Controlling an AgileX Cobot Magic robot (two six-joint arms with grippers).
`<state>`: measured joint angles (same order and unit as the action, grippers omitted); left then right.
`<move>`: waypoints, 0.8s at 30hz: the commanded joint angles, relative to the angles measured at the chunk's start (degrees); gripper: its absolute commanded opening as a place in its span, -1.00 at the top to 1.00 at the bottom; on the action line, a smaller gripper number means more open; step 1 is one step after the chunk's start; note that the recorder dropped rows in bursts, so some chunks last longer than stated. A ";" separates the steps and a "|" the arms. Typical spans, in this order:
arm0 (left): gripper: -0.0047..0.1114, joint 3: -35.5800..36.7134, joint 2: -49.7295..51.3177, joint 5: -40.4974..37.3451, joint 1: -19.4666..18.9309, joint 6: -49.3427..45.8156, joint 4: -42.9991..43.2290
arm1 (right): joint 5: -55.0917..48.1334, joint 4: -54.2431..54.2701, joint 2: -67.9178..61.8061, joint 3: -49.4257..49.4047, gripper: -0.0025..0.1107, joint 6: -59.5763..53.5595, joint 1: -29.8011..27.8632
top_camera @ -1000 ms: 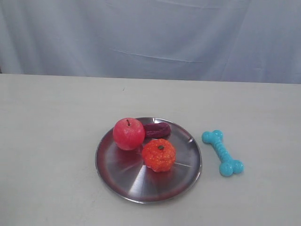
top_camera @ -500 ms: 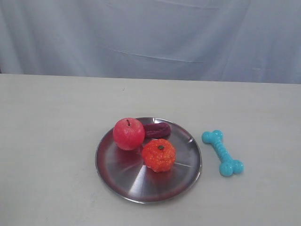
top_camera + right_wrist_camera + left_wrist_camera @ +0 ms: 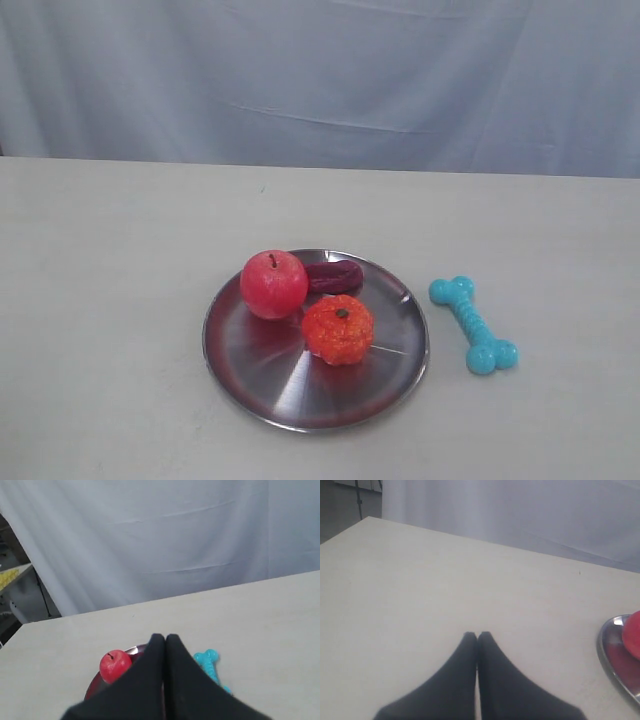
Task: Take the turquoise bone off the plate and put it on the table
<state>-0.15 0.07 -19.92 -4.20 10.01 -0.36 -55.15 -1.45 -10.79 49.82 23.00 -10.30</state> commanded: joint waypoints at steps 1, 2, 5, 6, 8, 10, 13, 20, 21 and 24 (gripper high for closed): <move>0.92 0.15 -0.07 0.31 -0.26 0.11 0.36 | 11.40 2.92 5.98 -12.90 0.96 -5.71 -3.12; 0.92 0.15 -0.07 0.31 -0.26 0.11 0.36 | 14.07 2.92 7.20 -16.54 0.96 -5.86 -3.12; 0.92 0.15 -0.07 0.31 -0.26 0.11 0.36 | 23.80 3.54 7.31 -25.99 0.96 -5.97 -2.92; 0.92 0.15 -0.07 0.31 -0.26 0.11 0.36 | 29.01 4.61 7.31 -30.11 0.96 -6.84 -2.92; 0.92 0.15 -0.07 0.31 -0.26 0.11 0.36 | 35.80 5.47 7.31 -35.81 0.96 -9.47 -2.92; 0.92 0.15 -0.07 0.31 -0.26 0.11 0.36 | 39.52 5.47 7.31 -39.99 0.96 -12.72 -2.78; 0.92 0.15 -0.07 0.31 -0.26 0.11 0.36 | 40.10 5.74 7.93 -42.56 0.96 -18.06 -2.78; 0.92 0.15 -0.07 0.31 -0.26 0.11 0.36 | 47.45 5.88 10.79 -49.82 0.96 -25.88 -2.78; 0.92 0.15 -0.07 0.31 -0.26 0.11 0.36 | 46.86 5.88 10.79 -49.82 0.96 -25.88 -2.78; 0.92 0.15 -0.07 0.31 -0.26 0.11 0.36 | 46.47 5.88 10.79 -49.82 0.96 -27.79 -2.78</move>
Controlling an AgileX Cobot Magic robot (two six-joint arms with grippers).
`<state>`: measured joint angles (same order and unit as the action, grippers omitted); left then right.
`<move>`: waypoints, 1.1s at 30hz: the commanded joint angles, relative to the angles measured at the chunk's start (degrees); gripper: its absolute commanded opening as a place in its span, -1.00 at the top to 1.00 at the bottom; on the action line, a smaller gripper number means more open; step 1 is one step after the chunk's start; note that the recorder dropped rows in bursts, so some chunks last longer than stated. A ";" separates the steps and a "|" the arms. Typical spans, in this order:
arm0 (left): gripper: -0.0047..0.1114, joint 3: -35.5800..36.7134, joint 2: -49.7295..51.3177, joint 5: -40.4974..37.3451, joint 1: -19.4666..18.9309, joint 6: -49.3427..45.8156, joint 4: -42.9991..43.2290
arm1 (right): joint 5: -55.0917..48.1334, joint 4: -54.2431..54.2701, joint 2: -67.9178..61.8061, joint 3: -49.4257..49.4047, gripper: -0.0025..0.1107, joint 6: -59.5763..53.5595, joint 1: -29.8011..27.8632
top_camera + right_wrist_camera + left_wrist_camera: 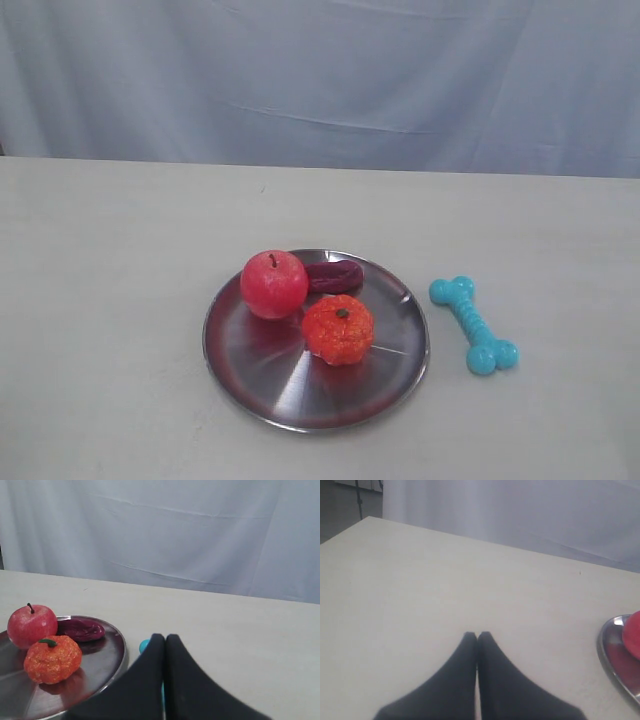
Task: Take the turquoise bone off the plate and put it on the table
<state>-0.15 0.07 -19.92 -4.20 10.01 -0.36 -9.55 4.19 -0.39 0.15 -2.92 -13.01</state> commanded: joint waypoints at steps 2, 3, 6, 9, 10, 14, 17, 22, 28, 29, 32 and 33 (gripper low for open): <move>0.92 0.15 -0.07 0.31 -0.26 0.11 0.36 | 0.87 0.25 0.39 -0.15 0.96 -3.00 -0.07; 0.92 0.15 -0.07 0.31 -0.26 0.11 0.36 | 0.87 0.25 0.39 -0.15 0.96 -3.14 -0.07; 0.92 0.15 -0.07 0.31 -0.26 0.11 0.36 | 0.87 0.25 0.39 -0.15 0.96 -2.93 -0.07; 0.92 0.15 -0.07 0.31 -0.26 0.11 0.36 | 0.87 0.25 0.39 -0.15 0.96 -2.93 -0.07; 0.92 0.15 -0.07 0.31 -0.26 0.11 0.36 | 0.87 0.25 0.39 -0.15 0.96 -2.93 -0.07; 0.92 0.15 -0.07 0.31 -0.26 0.11 0.36 | 0.87 0.25 0.39 -0.15 0.96 -2.93 -0.07; 0.92 0.15 -0.07 0.31 -0.26 0.11 0.36 | 1.15 0.25 0.39 -0.15 0.96 -2.93 -0.07; 0.92 0.15 -0.07 0.31 -0.26 0.11 0.36 | 1.15 0.25 0.39 -0.15 0.96 -2.93 -0.07; 0.92 0.15 -0.07 0.31 -0.26 0.11 0.36 | 1.15 0.25 0.39 -0.15 0.96 -2.93 -0.07; 0.92 0.15 -0.07 0.31 -0.26 0.11 0.36 | 1.15 0.25 0.39 -0.15 0.96 -2.93 -0.07; 0.92 0.15 -0.07 0.31 -0.26 0.11 0.36 | 1.15 0.25 0.39 -0.15 0.96 -2.93 -0.07; 0.92 0.15 -0.07 0.31 -0.26 0.11 0.36 | 1.15 0.25 0.39 -0.15 0.96 -2.93 -0.07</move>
